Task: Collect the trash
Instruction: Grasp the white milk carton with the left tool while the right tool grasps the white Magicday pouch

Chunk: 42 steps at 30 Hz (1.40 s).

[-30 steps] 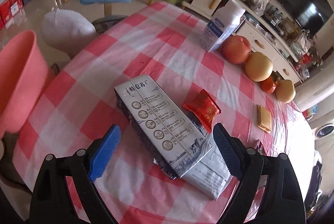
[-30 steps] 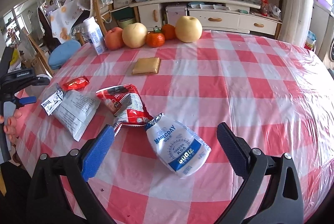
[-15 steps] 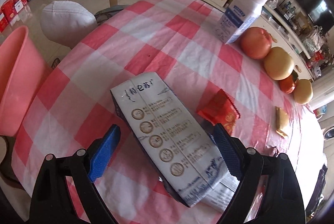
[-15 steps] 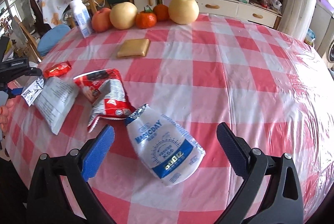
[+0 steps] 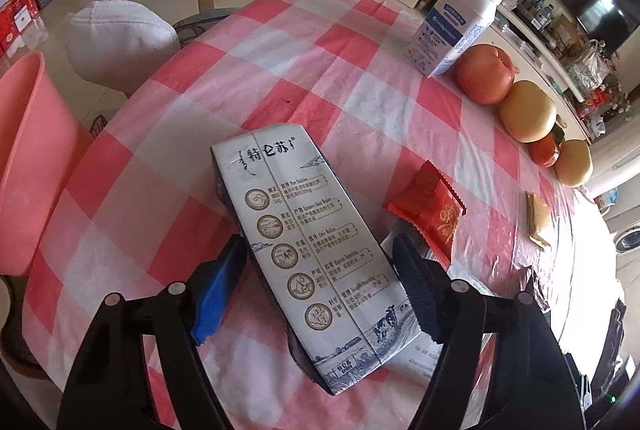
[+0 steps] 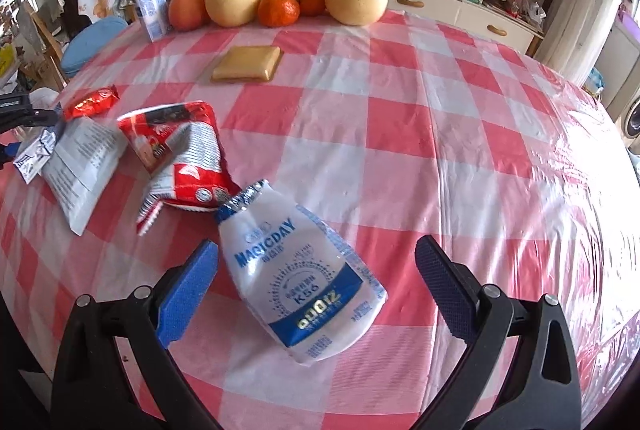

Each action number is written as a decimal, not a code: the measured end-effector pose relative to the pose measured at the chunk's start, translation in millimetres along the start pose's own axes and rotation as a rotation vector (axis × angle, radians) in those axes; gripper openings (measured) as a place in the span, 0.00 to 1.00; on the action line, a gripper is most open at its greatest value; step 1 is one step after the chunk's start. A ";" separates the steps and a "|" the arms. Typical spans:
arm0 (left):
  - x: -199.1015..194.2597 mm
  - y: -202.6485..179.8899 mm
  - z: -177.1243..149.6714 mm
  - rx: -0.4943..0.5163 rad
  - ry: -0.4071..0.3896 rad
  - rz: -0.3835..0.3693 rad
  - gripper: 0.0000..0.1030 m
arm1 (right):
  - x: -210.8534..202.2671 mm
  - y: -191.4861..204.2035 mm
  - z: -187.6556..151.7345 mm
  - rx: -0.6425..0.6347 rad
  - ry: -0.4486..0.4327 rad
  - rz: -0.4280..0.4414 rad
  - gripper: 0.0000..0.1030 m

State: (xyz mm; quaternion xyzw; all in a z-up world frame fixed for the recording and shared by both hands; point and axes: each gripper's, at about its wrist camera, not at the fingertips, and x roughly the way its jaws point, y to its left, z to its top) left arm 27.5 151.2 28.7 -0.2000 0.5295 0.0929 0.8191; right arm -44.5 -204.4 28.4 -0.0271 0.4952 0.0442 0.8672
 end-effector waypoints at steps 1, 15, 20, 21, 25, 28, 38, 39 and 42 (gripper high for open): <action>-1.0 0.7 -0.3 0.001 0.001 -0.004 0.71 | 1.0 -1.3 -0.5 0.004 0.004 0.002 0.96; -11.7 4.9 -4.2 0.040 -0.011 -0.075 0.69 | 13.1 9.1 -4.0 -0.045 0.045 0.011 0.95; -19.4 7.6 -4.8 0.051 -0.024 -0.104 0.69 | 10.5 0.9 -3.9 -0.001 0.037 0.022 0.79; -21.4 7.7 -5.0 0.057 -0.029 -0.109 0.69 | 9.7 0.5 -3.9 0.001 0.033 0.021 0.77; -29.6 10.0 -5.4 0.070 -0.047 -0.125 0.69 | 7.2 0.3 -3.2 0.007 0.013 0.018 0.61; -36.9 13.5 -5.4 0.078 -0.064 -0.138 0.68 | 6.4 0.8 -2.8 0.015 -0.001 0.030 0.60; -58.2 29.8 -4.8 0.087 -0.101 -0.196 0.68 | -4.4 7.2 -4.9 0.058 -0.069 0.026 0.59; -60.6 32.8 -4.6 0.086 -0.105 -0.200 0.68 | -6.7 7.0 -4.8 0.068 -0.079 0.027 0.59; -65.5 40.8 -4.0 0.085 -0.114 -0.209 0.68 | -14.0 6.8 -4.2 0.102 -0.108 0.037 0.59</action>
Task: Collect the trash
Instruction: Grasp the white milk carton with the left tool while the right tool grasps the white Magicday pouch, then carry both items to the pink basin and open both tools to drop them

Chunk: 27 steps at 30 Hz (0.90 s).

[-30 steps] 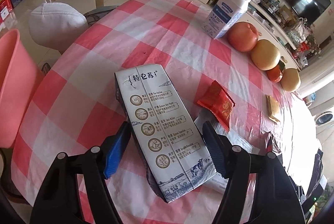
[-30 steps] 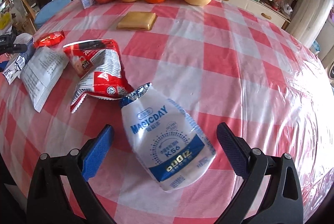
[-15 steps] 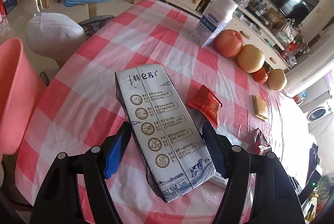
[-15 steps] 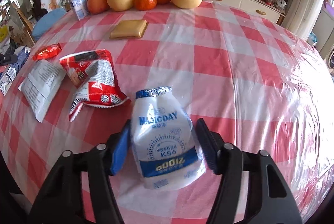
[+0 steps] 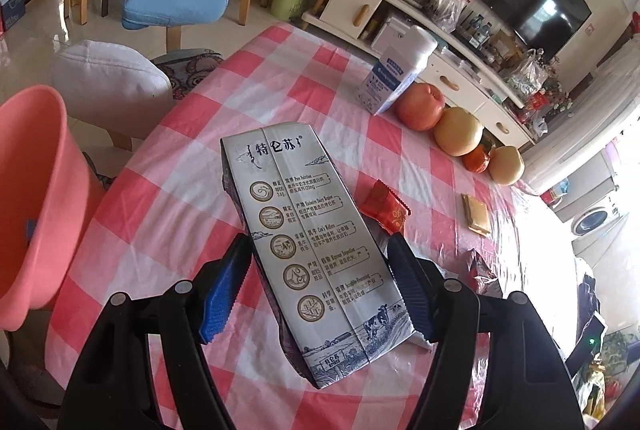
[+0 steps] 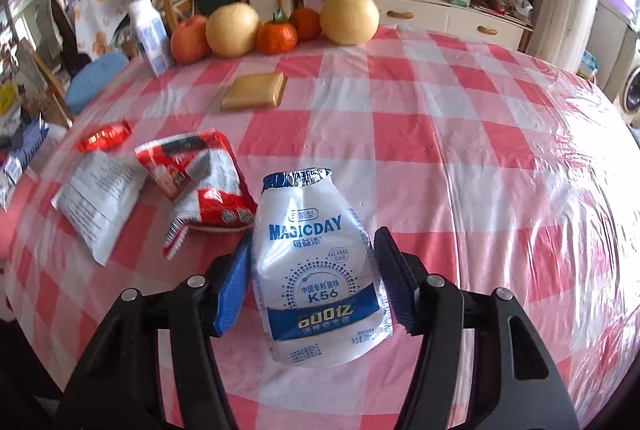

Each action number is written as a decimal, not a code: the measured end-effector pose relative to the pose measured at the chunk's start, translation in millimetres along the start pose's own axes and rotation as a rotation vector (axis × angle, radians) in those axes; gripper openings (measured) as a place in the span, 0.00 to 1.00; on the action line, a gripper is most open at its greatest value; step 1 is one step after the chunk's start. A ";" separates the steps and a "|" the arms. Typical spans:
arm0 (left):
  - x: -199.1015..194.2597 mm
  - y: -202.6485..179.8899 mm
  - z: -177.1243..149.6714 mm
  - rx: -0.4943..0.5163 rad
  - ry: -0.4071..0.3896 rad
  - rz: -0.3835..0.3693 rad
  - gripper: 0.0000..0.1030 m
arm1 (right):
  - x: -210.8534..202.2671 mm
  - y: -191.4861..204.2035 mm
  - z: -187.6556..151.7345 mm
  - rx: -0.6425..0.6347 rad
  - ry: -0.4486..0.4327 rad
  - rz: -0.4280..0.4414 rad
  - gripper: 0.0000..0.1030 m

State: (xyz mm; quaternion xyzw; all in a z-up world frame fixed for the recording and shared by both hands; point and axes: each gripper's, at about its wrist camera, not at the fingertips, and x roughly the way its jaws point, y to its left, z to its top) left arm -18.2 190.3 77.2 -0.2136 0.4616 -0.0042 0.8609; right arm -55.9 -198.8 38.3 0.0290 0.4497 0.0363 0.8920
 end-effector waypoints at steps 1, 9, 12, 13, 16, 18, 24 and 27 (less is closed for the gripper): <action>-2.5 2.4 0.1 0.001 -0.004 -0.003 0.68 | -3.5 0.9 1.0 0.012 -0.015 0.003 0.59; -19.2 19.2 3.3 -0.006 -0.031 -0.019 0.68 | -28.0 8.6 7.6 0.123 -0.100 0.111 0.59; -28.1 28.0 5.7 -0.017 -0.046 -0.031 0.68 | -35.4 18.0 11.2 0.156 -0.119 0.173 0.59; -30.1 29.9 6.2 -0.020 -0.050 -0.033 0.68 | -38.2 23.9 12.7 0.165 -0.124 0.202 0.59; -39.2 41.0 8.0 -0.037 -0.066 -0.041 0.68 | -44.3 41.4 16.0 0.177 -0.132 0.268 0.59; -44.6 49.9 10.0 -0.053 -0.076 -0.046 0.68 | -48.7 56.2 18.6 0.174 -0.136 0.310 0.59; -63.0 80.3 15.3 -0.107 -0.115 -0.052 0.69 | -59.0 111.1 28.6 0.137 -0.126 0.439 0.59; -73.6 99.7 18.6 -0.144 -0.142 -0.054 0.69 | -63.7 143.2 33.5 0.098 -0.115 0.485 0.59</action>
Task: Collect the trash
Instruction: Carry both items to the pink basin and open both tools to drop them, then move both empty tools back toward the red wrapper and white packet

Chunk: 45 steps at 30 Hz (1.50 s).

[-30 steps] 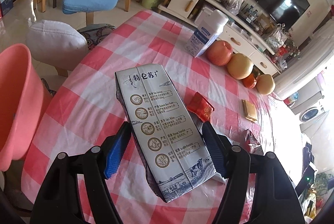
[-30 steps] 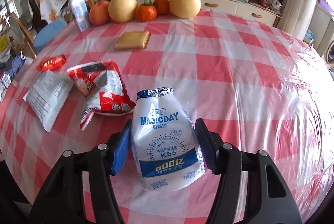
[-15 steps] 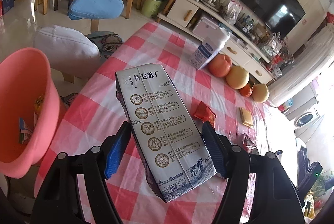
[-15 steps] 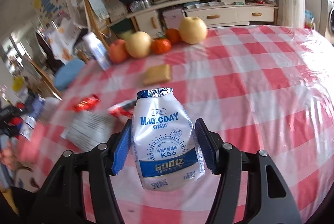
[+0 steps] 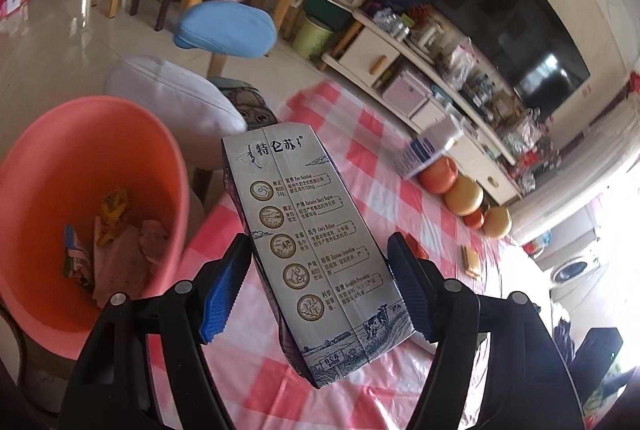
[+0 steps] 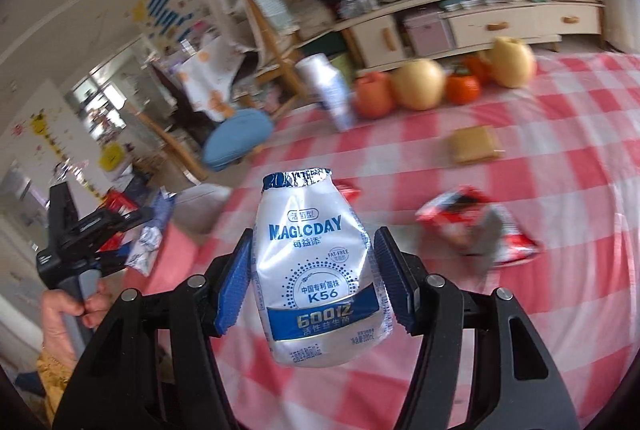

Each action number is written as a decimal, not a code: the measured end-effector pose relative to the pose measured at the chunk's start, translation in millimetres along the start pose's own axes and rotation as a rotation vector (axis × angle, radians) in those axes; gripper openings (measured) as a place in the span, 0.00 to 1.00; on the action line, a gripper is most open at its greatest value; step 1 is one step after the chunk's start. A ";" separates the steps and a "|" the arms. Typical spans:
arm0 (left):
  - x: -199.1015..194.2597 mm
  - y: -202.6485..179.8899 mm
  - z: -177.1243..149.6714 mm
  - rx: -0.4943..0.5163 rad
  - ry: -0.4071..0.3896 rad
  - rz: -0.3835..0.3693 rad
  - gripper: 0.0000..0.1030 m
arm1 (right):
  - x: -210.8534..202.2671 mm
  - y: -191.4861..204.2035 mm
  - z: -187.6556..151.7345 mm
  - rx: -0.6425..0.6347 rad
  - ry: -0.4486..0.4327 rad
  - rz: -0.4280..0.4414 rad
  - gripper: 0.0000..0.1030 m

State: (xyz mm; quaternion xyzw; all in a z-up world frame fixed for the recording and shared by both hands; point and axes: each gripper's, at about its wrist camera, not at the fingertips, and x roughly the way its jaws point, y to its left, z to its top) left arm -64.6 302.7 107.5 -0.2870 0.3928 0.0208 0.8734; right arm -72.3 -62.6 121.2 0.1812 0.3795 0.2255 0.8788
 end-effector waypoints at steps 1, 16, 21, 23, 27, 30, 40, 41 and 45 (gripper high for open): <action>-3.8 6.3 2.3 -0.013 -0.010 0.001 0.68 | 5.6 12.3 -0.1 -0.014 0.011 0.017 0.59; -49.6 108.8 32.3 -0.196 -0.142 0.103 0.69 | 102.8 193.0 -7.2 -0.208 0.162 0.258 0.59; -49.0 139.9 39.1 -0.254 -0.146 0.144 0.68 | 136.3 244.0 -13.3 -0.248 0.202 0.312 0.59; -48.1 149.5 40.8 -0.275 -0.145 0.155 0.68 | 147.1 257.6 -14.7 -0.259 0.210 0.324 0.59; -44.9 165.5 45.0 -0.314 -0.142 0.180 0.70 | 168.9 278.5 -19.5 -0.256 0.231 0.345 0.70; -39.9 175.8 45.1 -0.344 -0.127 0.207 0.79 | 182.2 281.6 -23.4 -0.238 0.239 0.330 0.83; -58.1 155.6 43.2 -0.251 -0.273 0.279 0.88 | 147.8 250.2 -34.1 -0.291 0.142 0.213 0.89; -60.2 151.5 42.8 -0.240 -0.289 0.279 0.89 | 144.9 246.6 -35.1 -0.302 0.132 0.198 0.91; -65.9 129.8 40.1 -0.150 -0.354 0.251 0.91 | 132.1 228.6 -41.5 -0.335 0.101 0.131 0.91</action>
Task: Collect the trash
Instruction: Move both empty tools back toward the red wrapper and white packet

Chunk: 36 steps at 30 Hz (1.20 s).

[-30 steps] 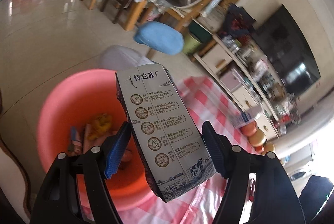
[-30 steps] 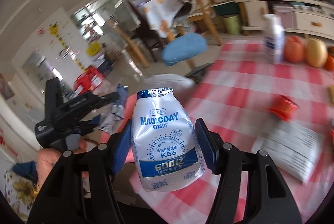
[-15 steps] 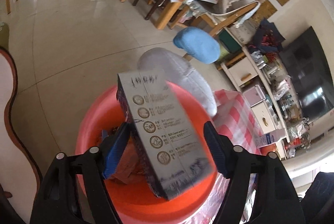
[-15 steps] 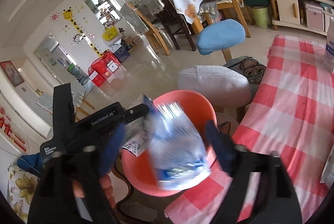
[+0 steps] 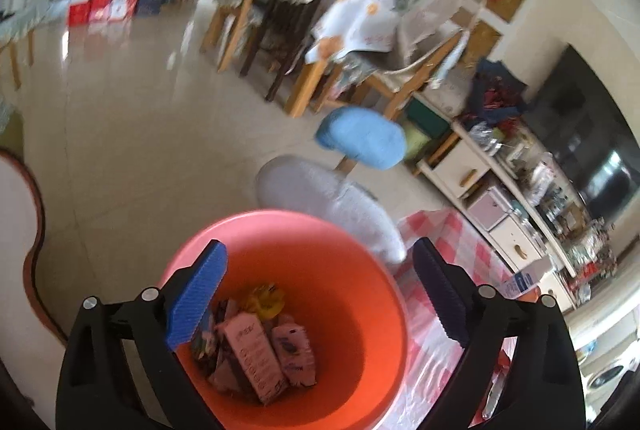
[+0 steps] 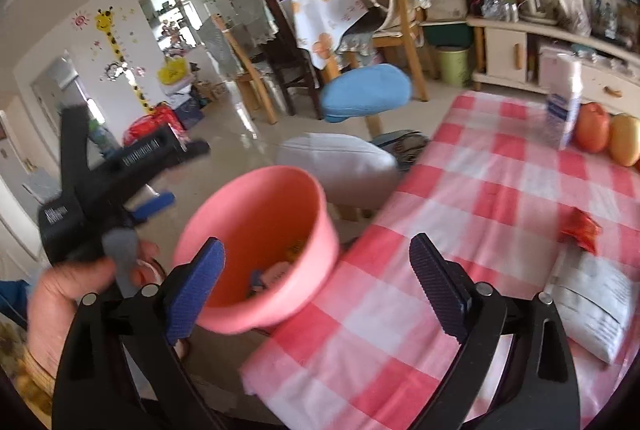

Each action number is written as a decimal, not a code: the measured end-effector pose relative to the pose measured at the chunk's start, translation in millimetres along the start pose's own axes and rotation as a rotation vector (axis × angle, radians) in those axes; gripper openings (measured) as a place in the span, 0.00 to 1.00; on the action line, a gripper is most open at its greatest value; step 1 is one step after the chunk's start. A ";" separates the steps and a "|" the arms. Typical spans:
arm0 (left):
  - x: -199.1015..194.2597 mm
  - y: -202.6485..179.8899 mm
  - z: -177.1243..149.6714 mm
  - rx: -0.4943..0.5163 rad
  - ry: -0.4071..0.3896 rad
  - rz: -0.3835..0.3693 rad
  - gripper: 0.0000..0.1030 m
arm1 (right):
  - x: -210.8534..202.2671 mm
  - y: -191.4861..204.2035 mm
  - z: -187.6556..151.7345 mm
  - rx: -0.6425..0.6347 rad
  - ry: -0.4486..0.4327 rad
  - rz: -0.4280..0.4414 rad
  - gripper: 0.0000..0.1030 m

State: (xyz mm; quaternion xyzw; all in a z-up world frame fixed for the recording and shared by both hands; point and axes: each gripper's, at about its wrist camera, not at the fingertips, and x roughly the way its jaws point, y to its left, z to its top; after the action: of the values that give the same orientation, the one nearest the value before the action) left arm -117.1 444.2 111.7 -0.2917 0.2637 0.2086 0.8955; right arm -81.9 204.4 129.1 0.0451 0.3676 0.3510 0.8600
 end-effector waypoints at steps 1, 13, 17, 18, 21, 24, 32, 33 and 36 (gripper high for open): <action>-0.8 -6.1 -0.6 0.024 -0.002 -0.020 0.91 | -1.8 -4.0 -2.7 0.001 0.002 -0.011 0.91; -19.5 -51.4 -10.3 0.097 -0.041 -0.162 0.91 | -33.8 -24.9 -30.0 -0.042 -0.023 -0.105 0.91; -22.3 -64.2 -14.7 0.136 -0.035 -0.169 0.91 | -43.4 -25.4 -43.8 -0.089 -0.026 -0.147 0.92; -22.7 -69.0 -16.7 0.151 -0.031 -0.172 0.91 | -45.4 -26.8 -47.3 -0.098 -0.027 -0.157 0.92; -23.7 -82.3 -24.0 0.189 -0.027 -0.178 0.91 | -51.9 -30.8 -56.5 -0.118 -0.026 -0.183 0.92; -23.0 -94.0 -28.3 0.233 -0.014 -0.198 0.91 | -57.6 -36.3 -61.9 -0.125 -0.029 -0.198 0.92; -24.7 -133.5 -47.5 0.360 0.023 -0.188 0.91 | -78.1 -48.6 -65.9 -0.125 -0.058 -0.220 0.92; -24.7 -137.7 -49.1 0.372 0.029 -0.187 0.91 | -79.9 -49.7 -66.8 -0.127 -0.060 -0.224 0.92; -23.8 -155.3 -57.3 0.432 0.052 -0.186 0.91 | -86.9 -54.3 -69.2 -0.132 -0.073 -0.241 0.92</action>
State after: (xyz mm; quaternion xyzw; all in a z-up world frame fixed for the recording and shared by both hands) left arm -73.7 287.3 150.4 -0.1217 0.2971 0.0565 0.9454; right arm -138.8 95.9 112.8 -0.0433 0.3148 0.2666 0.9099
